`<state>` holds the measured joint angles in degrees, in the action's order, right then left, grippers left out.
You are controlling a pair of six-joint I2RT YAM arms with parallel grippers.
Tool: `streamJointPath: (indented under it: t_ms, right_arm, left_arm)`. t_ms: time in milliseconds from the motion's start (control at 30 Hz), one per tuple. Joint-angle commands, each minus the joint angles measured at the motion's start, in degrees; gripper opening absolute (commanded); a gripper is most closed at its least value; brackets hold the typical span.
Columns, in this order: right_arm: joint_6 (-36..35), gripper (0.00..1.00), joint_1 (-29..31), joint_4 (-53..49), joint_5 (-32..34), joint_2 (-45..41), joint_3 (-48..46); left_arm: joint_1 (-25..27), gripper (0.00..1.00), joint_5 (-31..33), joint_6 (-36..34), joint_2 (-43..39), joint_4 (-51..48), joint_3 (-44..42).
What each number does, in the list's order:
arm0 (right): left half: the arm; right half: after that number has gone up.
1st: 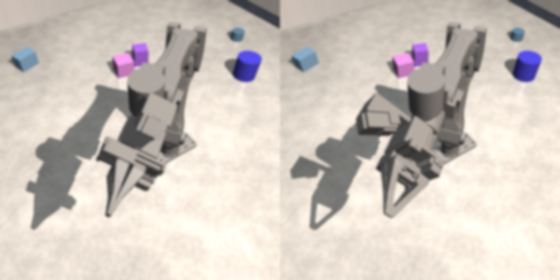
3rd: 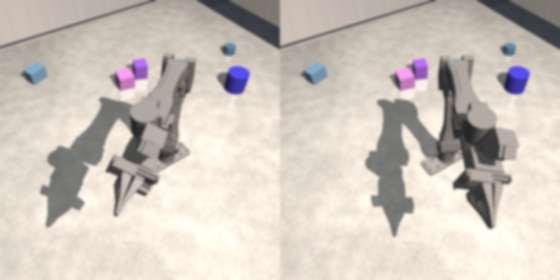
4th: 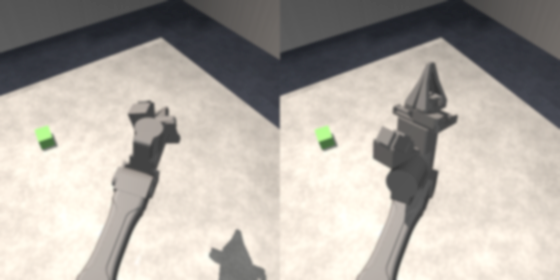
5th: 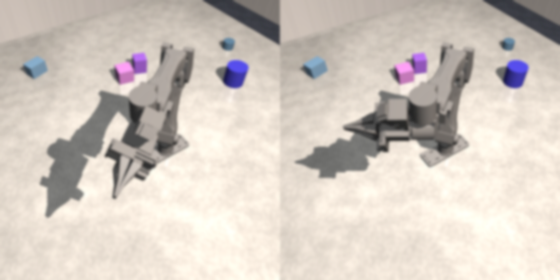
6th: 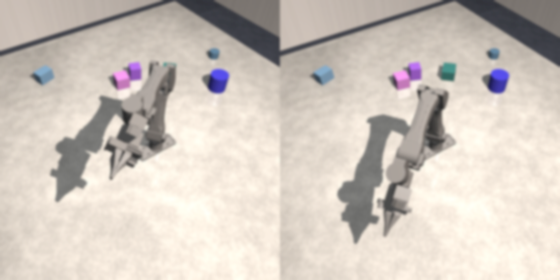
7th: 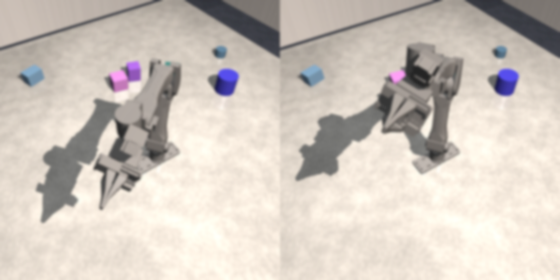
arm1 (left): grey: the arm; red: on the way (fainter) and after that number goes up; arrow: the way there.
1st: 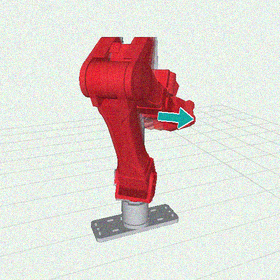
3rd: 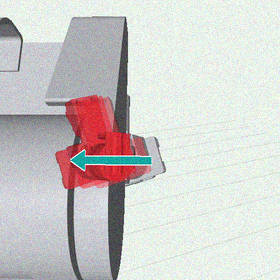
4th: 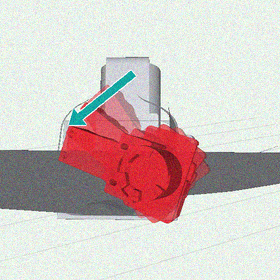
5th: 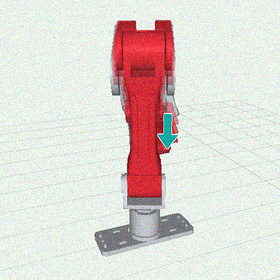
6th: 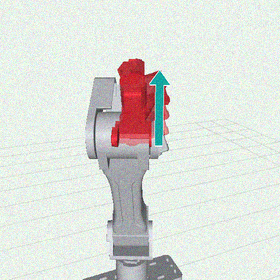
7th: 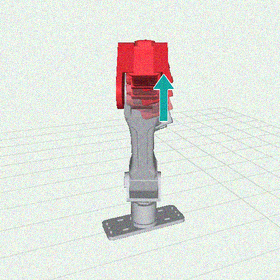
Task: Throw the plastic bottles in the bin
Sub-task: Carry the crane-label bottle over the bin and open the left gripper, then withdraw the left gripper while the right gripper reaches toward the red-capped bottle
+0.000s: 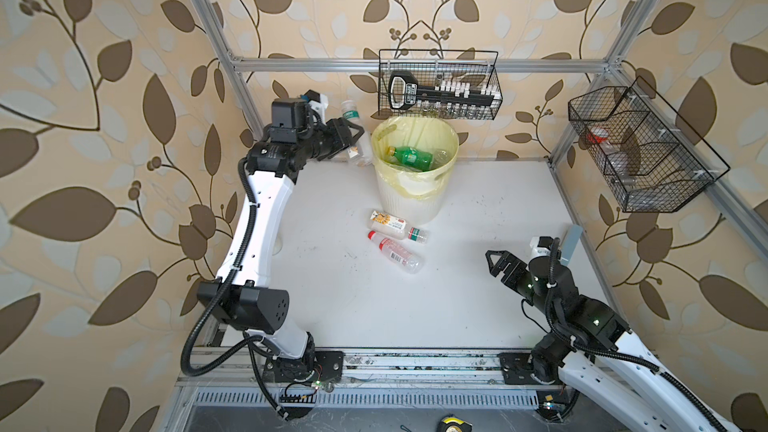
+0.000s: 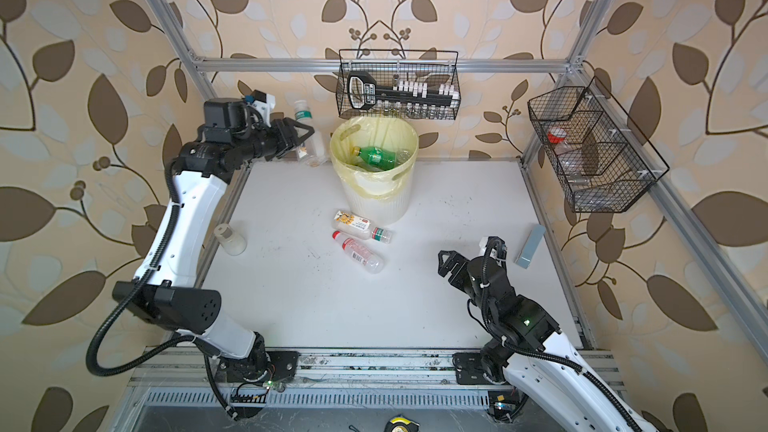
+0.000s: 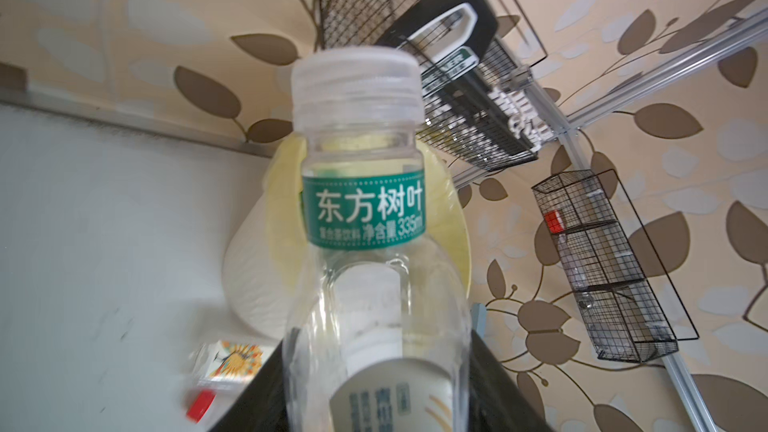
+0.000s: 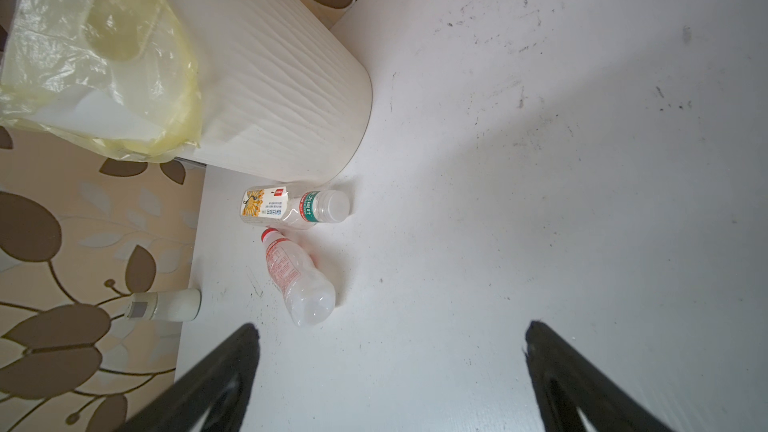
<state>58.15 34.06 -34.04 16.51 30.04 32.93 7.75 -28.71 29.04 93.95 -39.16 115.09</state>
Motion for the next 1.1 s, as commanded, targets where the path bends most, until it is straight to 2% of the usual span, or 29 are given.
streamJointPath:
  t_ms: [0,33,100,133,300,400,500,567,667,767,867,967,1067]
  right_arm:
    - [1.36,1.00,0.35,0.40,0.80,0.16,-0.20]
    - [1.43,1.00,0.43,0.19,0.89,0.10,-0.08]
    - [1.61,1.00,0.56,-0.58,1.20,-0.06,0.41]
    - [1.62,1.00,0.57,-0.97,1.37,-0.22,0.64]
    - [1.85,1.00,1.14,-3.15,2.81,-0.95,1.55]
    - [1.38,1.00,1.20,-2.90,3.75,-0.88,1.60]
    - [0.05,1.00,1.23,-1.03,3.78,0.76,1.66]
    - [-1.27,1.00,1.25,0.61,3.01,3.06,2.09]
    - [-4.46,1.00,2.39,3.81,0.96,6.79,3.30]
    - [-6.07,1.00,6.50,2.91,5.55,10.50,6.11]
    - [-7.49,1.00,9.60,2.08,8.93,13.98,8.58]
    - [-9.70,1.00,11.03,4.76,7.73,16.47,9.35]
    - [-10.16,1.00,12.12,7.32,7.65,18.32,9.74]
  left_arm:
    - [6.45,0.56,5.61,-1.58,5.37,2.67,7.74]
    - [8.16,0.64,7.61,-3.32,7.38,2.53,9.39]
    - [9.46,0.95,9.95,-4.51,11.06,2.59,12.32]
    - [9.48,0.99,10.64,-4.41,12.96,2.36,13.97]
    - [9.15,0.99,10.88,-5.49,13.76,2.01,18.17]
    - [8.56,0.99,8.99,-3.92,10.12,2.65,19.20]
    - [8.47,0.99,8.72,-5.55,5.09,2.38,17.96]
    - [7.89,0.99,9.37,-7.33,1.07,1.89,14.36]
    - [5.33,0.99,9.34,-8.55,-5.45,3.19,4.11]
    - [2.09,0.99,6.24,-11.63,-9.77,1.76,-4.07]
    - [-1.92,0.99,3.54,-11.82,-14.64,2.34,-11.74]
    - [-4.95,0.99,1.88,-12.68,-17.90,3.15,-19.19]
    - [-5.72,0.99,2.54,-16.29,-19.78,2.33,-23.82]
